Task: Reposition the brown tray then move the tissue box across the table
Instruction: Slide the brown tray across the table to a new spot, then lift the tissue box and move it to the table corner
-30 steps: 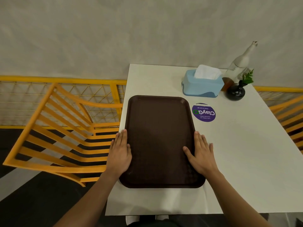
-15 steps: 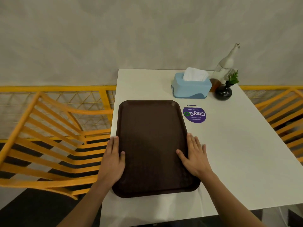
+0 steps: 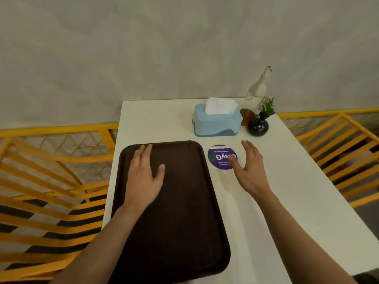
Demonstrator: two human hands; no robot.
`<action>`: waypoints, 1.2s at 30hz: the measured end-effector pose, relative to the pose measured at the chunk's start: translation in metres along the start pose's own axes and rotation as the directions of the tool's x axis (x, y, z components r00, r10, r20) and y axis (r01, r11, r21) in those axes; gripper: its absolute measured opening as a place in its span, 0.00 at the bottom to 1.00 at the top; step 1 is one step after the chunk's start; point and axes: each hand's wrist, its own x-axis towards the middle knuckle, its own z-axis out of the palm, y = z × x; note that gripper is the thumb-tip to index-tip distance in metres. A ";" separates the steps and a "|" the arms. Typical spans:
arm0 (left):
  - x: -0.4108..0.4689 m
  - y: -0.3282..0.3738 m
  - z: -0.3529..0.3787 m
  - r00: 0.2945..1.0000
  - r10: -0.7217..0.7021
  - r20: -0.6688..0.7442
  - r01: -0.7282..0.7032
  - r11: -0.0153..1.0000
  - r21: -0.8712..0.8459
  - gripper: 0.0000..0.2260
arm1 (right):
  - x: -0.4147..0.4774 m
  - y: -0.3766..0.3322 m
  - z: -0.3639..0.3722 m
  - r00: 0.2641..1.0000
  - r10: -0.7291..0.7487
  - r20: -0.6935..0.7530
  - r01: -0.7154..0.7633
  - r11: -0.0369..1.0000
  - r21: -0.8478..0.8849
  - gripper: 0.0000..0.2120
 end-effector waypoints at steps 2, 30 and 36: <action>0.026 0.026 0.017 1.000 0.027 -0.014 -0.027 1.000 -0.016 0.33 | 0.031 0.006 -0.006 1.000 0.006 -0.015 -0.006 1.000 0.026 0.33; 0.201 0.111 0.185 0.998 -0.060 0.013 0.061 0.946 -0.319 0.38 | 0.207 0.093 0.041 0.984 -0.058 0.171 0.000 0.947 0.321 0.34; 0.200 0.100 0.172 0.998 -0.058 0.012 0.059 0.952 -0.299 0.35 | 0.206 0.083 0.052 0.979 -0.015 0.203 -0.050 0.950 0.310 0.28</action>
